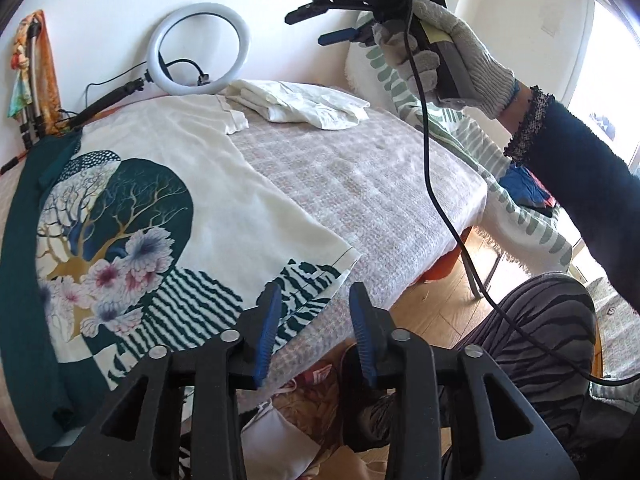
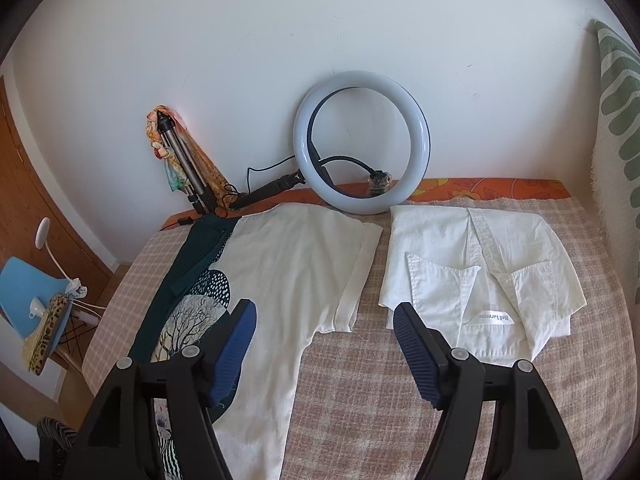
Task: Fold small clothes
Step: 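Move both tools to the cream side edge of the T-shirt, then grasp the cream side edge with both tools and fold it over the body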
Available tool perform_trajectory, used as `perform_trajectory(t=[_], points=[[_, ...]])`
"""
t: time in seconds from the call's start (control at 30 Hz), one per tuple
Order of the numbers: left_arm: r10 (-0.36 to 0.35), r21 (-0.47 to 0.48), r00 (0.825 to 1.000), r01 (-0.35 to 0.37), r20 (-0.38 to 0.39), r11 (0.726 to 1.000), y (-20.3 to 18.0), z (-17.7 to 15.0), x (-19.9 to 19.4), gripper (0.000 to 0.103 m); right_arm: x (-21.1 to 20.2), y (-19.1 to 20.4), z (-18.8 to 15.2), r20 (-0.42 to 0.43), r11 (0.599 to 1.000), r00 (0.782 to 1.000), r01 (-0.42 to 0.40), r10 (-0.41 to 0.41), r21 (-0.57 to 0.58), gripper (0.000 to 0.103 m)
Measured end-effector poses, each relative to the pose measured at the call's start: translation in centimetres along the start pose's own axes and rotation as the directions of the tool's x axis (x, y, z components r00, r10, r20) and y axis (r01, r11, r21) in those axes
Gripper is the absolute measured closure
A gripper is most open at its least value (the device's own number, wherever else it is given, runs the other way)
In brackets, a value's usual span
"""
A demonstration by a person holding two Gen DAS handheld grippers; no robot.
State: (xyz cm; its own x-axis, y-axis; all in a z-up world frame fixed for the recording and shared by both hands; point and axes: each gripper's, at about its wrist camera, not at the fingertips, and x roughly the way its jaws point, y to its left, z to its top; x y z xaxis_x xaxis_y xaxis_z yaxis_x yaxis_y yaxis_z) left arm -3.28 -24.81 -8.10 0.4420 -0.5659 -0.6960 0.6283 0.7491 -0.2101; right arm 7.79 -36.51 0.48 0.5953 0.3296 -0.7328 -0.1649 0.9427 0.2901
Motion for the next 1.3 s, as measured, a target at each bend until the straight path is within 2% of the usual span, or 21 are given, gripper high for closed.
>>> perform_trajectory(t=[0.03, 0.23, 0.37, 0.43, 0.53, 0.7, 0.77, 0.83, 0.93, 1.07, 1.17, 1.3], points=[[0.003, 0.015, 1.0, -0.002, -0.005, 1.0, -0.7, 0.3, 0.8, 0.042, 0.4, -0.3, 0.1, -0.004, 1.0, 1.0, -0.004, 0.004, 0.003, 0.029], [0.067, 0.14, 0.997, -0.061, -0.04, 0.988, -3.9, 1.4, 5.1, 0.041, 3.2, -1.9, 0.5, -0.033, 0.998, 0.998, -0.049, 0.05, 0.033, 0.029], [0.145, 0.208, 0.987, -0.129, -0.067, 0.97, -4.8, 1.5, 7.6, 0.041, 5.1, -2.6, 1.0, -0.045, 0.996, 0.996, -0.076, 0.079, 0.053, 0.029], [0.178, 0.225, 0.981, -0.157, -0.076, 0.962, -4.7, 1.3, 8.5, 0.041, 6.2, -2.9, 1.3, -0.052, 0.995, 0.995, -0.082, 0.085, 0.06, 0.029], [0.184, 0.202, 0.978, -0.162, -0.095, 0.966, -3.9, 1.2, 9.3, 0.042, 8.2, -2.9, 1.6, -0.069, 0.992, 0.992, -0.101, 0.106, 0.07, 0.029], [0.159, 0.203, 0.984, -0.141, -0.078, 0.969, -3.3, 1.3, 9.8, 0.063, 12.4, -2.2, 2.4, -0.11, 0.987, 0.984, -0.134, 0.143, 0.088, 0.03], [0.132, 0.193, 0.989, -0.117, -0.07, 0.974, -2.9, 1.7, 9.8, 0.086, 14.3, -2.0, 2.7, -0.133, 0.985, 0.979, -0.138, 0.152, 0.107, 0.03], [0.108, 0.157, 0.992, -0.096, -0.07, 0.983, -2.0, 2.0, 9.8, 0.095, 16.3, -1.9, 2.9, -0.17, 0.988, 0.978, -0.105, 0.124, 0.115, 0.032], [0.037, 0.034, 0.997, -0.035, -0.071, 0.999, -0.2, 2.4, 9.4, 0.098, 18.8, -1.9, 3.0, -0.214, 0.992, 0.974, -0.058, 0.081, 0.11, 0.035], [-0.022, -0.101, 0.999, 0.018, -0.042, 0.995, 1.7, 2.5, 8.1, 0.098, 21.3, -2.6, 3.1, -0.238, 0.99, 0.97, -0.014, 0.048, 0.139, 0.035], [-0.033, -0.121, 0.999, 0.03, -0.02, 0.992, 1.8, 2.7, 7.4, 0.098, 23.1, -3.1, 3.4, -0.251, 0.985, 0.968, 0.019, 0.025, 0.169, 0.035], [-0.051, -0.126, 0.999, 0.05, -0.007, 0.991, 1.6, 2.9, 7.0, 0.098, 24.9, -3.3, 4.5, -0.256, 0.984, 0.965, 0.088, -0.046, 0.157, 0.038]])
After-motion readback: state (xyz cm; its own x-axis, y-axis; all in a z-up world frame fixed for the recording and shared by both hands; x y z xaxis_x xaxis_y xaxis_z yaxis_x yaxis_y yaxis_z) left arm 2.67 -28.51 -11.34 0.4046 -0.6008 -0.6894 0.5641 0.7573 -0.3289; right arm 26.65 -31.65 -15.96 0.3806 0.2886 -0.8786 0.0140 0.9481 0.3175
